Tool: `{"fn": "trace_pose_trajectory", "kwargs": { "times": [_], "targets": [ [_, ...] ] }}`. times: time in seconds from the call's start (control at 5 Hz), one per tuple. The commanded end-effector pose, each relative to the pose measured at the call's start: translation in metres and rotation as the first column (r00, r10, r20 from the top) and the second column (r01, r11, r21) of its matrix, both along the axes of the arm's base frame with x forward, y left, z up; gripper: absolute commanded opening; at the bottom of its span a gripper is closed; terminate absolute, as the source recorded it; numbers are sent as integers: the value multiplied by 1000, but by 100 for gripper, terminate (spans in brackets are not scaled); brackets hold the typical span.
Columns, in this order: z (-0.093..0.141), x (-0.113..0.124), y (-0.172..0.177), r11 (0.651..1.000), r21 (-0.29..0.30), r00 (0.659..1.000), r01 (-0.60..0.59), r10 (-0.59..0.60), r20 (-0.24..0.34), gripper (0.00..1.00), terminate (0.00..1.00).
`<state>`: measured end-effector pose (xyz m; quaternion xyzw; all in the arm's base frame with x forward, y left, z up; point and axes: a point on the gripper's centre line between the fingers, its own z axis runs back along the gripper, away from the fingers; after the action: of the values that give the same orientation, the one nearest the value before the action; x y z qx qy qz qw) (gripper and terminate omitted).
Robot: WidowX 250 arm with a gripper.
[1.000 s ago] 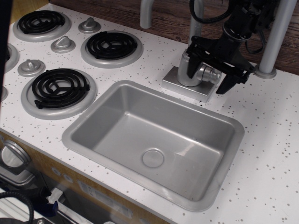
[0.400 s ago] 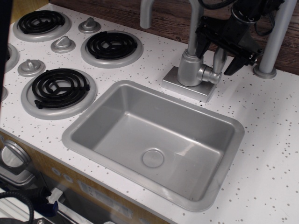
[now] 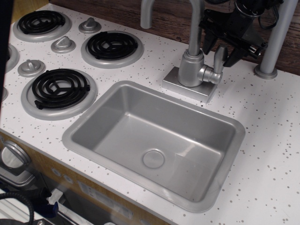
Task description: Lever vertical to front
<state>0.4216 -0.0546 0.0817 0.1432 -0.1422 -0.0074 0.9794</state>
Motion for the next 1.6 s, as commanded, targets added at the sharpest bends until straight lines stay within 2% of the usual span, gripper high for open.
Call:
{"fn": "trace_pose_trajectory", "kwargs": {
  "times": [0.0, 0.4, 0.6, 1.0, 1.4],
  "targets": [
    [8, 0, -3, 999, -50, 1000, -16, 16, 3, 0, 0],
    [-2, -25, -11, 993, -68, 990, -97, 90, -106, 0, 0],
    [-11, -29, -9, 986, -126, 984, -112, 92, -153, 0, 0],
    [-33, -34, -4, 980, -171, 986, -104, 80, -146, 0, 0],
    [-40, -35, -2, 979, -184, 988, -92, 67, -136, 0, 0]
  ]
}}
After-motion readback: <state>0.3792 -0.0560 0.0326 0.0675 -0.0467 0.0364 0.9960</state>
